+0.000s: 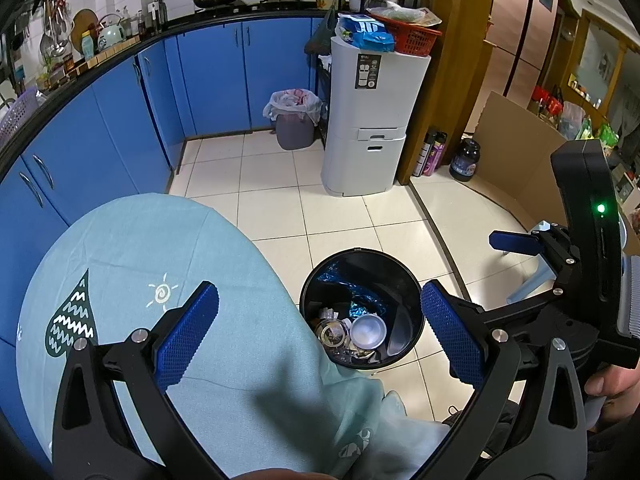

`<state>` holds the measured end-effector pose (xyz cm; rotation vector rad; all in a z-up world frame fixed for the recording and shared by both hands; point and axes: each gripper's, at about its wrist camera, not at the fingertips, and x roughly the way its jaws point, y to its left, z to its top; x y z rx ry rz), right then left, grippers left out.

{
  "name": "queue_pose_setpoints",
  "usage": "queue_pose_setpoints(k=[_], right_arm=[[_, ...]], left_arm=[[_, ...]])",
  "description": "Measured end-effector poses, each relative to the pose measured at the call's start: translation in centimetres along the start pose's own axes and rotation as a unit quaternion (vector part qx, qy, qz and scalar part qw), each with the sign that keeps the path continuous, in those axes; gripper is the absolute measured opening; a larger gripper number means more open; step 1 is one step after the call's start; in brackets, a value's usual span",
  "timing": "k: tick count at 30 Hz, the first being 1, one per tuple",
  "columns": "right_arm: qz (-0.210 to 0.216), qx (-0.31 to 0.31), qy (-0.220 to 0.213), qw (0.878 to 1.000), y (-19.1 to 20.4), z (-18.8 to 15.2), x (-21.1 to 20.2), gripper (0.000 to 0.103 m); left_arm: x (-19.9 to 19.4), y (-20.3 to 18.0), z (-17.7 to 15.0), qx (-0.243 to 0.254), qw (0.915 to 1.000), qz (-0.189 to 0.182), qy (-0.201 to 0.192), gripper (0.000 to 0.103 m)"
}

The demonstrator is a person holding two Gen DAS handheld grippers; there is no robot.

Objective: Collect trash

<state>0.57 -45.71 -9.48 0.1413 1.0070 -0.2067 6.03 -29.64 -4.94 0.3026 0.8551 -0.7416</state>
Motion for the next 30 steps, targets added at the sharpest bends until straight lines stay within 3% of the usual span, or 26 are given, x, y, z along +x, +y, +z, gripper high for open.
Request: queue_pose_setpoints(k=[21,30], right_arm=[[0.001,-0.007,-0.001,1.000,-0.2,0.3,-0.3,0.096],[0.001,-0.009,-0.001,1.000,-0.1,0.5,-0.4,0.096]], left_arm=[[-0.2,0.2,0.1,-0.005,1.0000,-0.002,0.000,0.100],[-0.3,1.3,-0.1,-0.064,0.9978,-0.015,0.009,0.100]])
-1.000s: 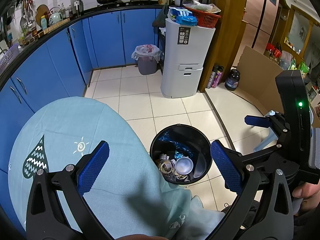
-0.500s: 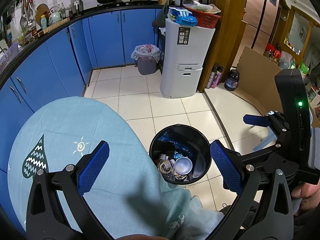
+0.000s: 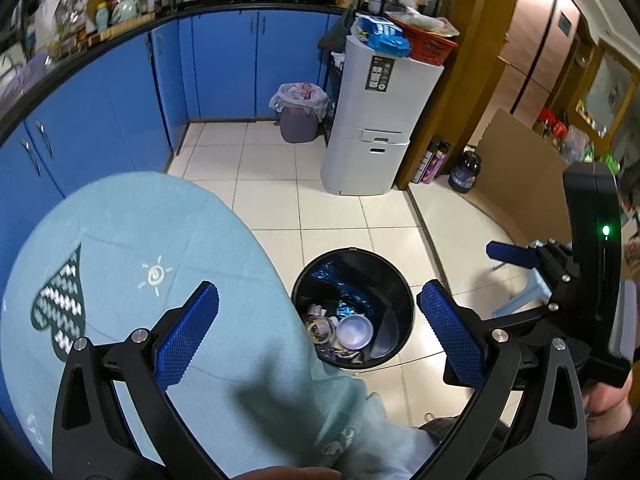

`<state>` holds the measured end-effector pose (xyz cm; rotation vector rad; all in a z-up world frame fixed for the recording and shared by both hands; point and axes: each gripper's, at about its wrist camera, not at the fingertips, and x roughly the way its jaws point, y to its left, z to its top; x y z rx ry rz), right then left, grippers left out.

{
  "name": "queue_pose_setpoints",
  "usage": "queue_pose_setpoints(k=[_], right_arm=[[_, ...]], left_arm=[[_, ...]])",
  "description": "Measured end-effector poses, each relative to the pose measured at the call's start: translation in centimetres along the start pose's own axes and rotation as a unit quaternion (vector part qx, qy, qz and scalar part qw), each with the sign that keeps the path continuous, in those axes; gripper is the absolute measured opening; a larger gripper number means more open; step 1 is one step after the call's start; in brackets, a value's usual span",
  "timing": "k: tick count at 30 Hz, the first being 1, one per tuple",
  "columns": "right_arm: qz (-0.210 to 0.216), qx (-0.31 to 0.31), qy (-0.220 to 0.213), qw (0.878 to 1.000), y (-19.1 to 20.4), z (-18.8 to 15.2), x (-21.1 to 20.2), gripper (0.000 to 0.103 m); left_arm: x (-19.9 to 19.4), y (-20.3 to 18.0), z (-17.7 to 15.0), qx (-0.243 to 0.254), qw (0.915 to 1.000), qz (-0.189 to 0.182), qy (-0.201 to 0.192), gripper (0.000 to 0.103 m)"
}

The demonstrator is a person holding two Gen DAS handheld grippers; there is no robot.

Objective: Collect trash

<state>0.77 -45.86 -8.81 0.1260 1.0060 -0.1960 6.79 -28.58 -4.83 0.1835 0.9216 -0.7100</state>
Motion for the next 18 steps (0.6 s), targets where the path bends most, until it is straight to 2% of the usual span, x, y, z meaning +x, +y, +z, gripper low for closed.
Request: queue_pose_setpoints(k=[4,6,8,18], right_arm=[[0.001,0.000,-0.002,1.000,0.1,0.1,-0.1,0.096],[0.002,-0.001,-0.003,1.000,0.1,0.2,-0.1,0.096],[0.003,-0.003,-0.005,1.000,0.1,0.3,-0.2,0.096],[0.004,-0.003,-0.004,1.000,-0.1,0.4,-0.3,0.096]], left_arm=[[-0.2,0.6,-0.4,-0.048,0.9988,-0.006,0.002,0.100],[-0.3,0.5,-0.5,-0.057,0.9984,0.001,0.002,0.100],[-0.5,0.0,-0.7,-0.048,0.9987,0.015,0.003,0.100],[-1.5,-2.3,-1.2,0.005,0.9994,0.035,-0.003,0.100]])
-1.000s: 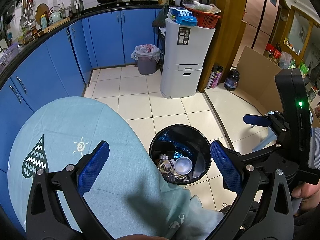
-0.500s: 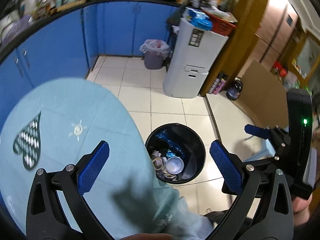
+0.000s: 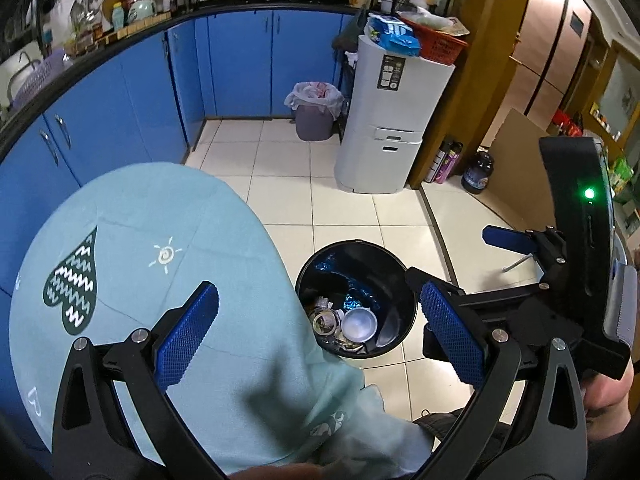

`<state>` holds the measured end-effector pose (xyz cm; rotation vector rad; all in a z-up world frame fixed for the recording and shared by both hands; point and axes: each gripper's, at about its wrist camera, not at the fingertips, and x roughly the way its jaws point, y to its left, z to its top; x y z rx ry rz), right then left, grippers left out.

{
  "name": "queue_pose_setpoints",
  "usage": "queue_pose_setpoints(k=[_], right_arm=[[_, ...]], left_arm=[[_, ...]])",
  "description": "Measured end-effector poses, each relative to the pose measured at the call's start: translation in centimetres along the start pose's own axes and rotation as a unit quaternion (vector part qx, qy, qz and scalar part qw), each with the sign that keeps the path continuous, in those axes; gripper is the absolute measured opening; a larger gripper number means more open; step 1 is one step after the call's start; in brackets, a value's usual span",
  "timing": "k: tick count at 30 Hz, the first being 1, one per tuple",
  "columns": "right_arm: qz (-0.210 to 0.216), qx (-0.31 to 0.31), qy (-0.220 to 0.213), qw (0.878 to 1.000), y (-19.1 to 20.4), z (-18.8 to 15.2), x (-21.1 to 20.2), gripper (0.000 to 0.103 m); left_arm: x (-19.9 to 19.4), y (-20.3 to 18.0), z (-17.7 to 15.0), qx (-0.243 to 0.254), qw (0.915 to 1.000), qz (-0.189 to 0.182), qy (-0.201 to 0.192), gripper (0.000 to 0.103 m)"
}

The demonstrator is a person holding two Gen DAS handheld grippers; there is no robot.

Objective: Collect trash

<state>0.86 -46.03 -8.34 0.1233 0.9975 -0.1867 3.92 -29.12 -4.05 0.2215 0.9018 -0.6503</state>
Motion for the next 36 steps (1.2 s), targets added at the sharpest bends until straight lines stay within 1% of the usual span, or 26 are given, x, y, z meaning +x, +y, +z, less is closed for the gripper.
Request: queue_pose_setpoints(k=[2,7,26,31,36], right_arm=[[-0.002,0.001,0.001,1.000,-0.18,-0.06,0.02,0.096],[-0.005,0.002,0.003,1.000,-0.36,-0.16,0.03,0.096],[-0.004,-0.003,0.002,1.000,-0.27,-0.16,-0.10,0.096],[-0.003,-0.003,0.003,1.000,-0.28,-0.25,-0.16,0.096],[-0.002,-0.005,0.004,1.000,-0.13,-0.33,-0.15,0.096]], left_arm=[[-0.14,-0.14,0.00,0.003,1.0000,-0.002,-0.005,0.100],[-0.05,-0.04,-0.02,0.002,1.0000,-0.002,-0.002,0.100],[-0.51,-0.11,0.28,0.002,0.9999,-0.007,-0.009,0.100],[-0.87,-0.27,0.42,0.005,0.9998,0.002,-0.017,0.100],[-0.36,-0.29,0.42,0.005,0.9999,0.007,-0.005,0.100]])
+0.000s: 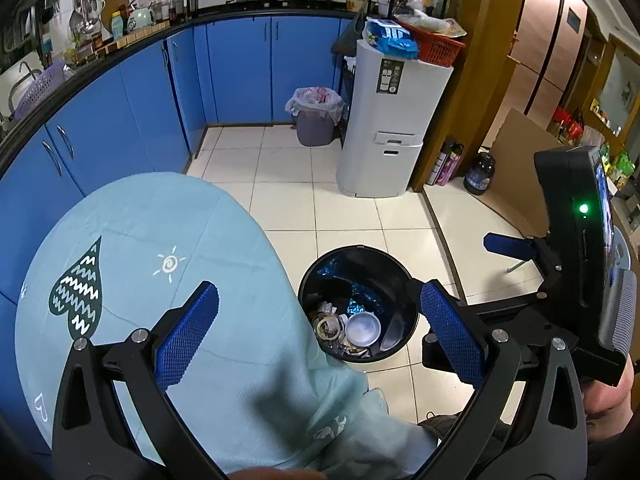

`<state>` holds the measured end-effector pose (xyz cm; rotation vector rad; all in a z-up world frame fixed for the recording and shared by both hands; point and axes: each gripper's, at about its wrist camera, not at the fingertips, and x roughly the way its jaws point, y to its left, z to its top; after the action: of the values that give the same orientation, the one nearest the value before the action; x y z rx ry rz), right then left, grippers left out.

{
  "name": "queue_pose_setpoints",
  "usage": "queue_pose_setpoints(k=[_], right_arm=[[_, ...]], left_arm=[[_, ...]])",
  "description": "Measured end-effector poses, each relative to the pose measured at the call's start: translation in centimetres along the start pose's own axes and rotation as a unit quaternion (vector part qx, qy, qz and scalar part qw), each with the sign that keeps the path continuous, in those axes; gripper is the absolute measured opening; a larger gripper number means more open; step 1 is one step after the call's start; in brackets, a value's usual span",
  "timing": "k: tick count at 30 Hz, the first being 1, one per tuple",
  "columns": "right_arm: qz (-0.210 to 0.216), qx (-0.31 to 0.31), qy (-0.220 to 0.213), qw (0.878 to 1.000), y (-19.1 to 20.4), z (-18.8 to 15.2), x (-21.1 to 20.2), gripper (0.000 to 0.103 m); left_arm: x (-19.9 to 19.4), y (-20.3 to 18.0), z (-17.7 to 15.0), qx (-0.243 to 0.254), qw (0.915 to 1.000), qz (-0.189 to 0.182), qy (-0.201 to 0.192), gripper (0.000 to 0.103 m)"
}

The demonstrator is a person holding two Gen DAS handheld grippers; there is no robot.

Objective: Collect trash

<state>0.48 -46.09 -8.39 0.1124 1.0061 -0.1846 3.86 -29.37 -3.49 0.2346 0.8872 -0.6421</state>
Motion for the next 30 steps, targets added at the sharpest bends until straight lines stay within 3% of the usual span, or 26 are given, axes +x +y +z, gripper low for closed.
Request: queue_pose_setpoints(k=[30], right_arm=[[0.000,-0.001,0.002,1.000,0.11,-0.06,0.13,0.096]], left_arm=[[0.37,0.10,-0.43,-0.003,1.0000,-0.004,0.006,0.100]])
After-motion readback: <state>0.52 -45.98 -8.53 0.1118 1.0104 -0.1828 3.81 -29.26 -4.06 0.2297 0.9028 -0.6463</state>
